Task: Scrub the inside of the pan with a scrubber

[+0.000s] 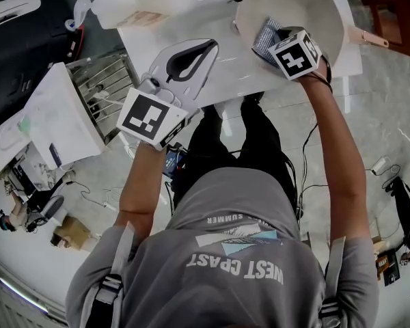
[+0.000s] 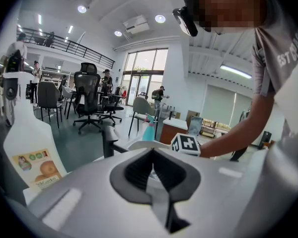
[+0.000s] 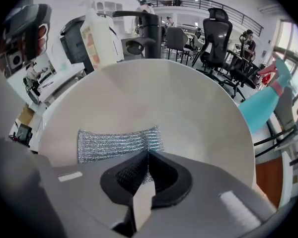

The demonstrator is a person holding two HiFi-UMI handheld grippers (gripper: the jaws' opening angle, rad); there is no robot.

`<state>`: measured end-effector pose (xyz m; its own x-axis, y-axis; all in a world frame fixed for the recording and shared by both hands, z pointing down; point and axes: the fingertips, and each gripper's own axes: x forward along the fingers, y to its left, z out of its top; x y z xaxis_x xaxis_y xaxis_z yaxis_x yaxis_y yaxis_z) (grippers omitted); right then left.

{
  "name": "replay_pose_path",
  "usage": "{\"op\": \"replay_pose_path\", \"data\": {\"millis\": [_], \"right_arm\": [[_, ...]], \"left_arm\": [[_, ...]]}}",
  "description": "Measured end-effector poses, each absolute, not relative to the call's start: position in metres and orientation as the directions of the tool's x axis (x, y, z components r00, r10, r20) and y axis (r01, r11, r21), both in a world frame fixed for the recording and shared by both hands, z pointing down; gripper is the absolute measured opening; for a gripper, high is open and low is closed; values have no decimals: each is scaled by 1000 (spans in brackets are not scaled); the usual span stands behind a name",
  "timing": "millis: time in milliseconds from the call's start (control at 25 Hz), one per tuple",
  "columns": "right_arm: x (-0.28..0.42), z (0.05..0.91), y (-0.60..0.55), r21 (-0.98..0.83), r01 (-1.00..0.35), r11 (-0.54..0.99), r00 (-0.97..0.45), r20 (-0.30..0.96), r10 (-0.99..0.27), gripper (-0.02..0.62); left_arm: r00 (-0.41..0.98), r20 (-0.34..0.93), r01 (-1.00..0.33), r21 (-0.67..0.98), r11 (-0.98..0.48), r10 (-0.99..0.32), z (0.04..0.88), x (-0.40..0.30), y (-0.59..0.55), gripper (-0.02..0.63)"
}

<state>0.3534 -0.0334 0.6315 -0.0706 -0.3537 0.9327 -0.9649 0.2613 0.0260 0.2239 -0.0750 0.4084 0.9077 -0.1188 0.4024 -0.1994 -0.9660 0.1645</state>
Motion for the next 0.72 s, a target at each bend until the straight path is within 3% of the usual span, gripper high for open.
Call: {"op": "replay_pose_path", "data": {"millis": [320, 520, 720], "right_arm": [[426, 651, 6, 130, -967, 220, 78, 970, -228, 12], [463, 654, -23, 206, -960, 190, 147, 947, -286, 12], [477, 658, -50, 171, -980, 99, 132, 940, -313, 14]], "left_arm": [[905, 405, -208, 165, -964, -126, 410, 218, -68, 2], [901, 412, -216, 160, -963, -134, 411, 218, -65, 2], [901, 412, -214, 155, -965, -133, 412, 216, -61, 2]]}}
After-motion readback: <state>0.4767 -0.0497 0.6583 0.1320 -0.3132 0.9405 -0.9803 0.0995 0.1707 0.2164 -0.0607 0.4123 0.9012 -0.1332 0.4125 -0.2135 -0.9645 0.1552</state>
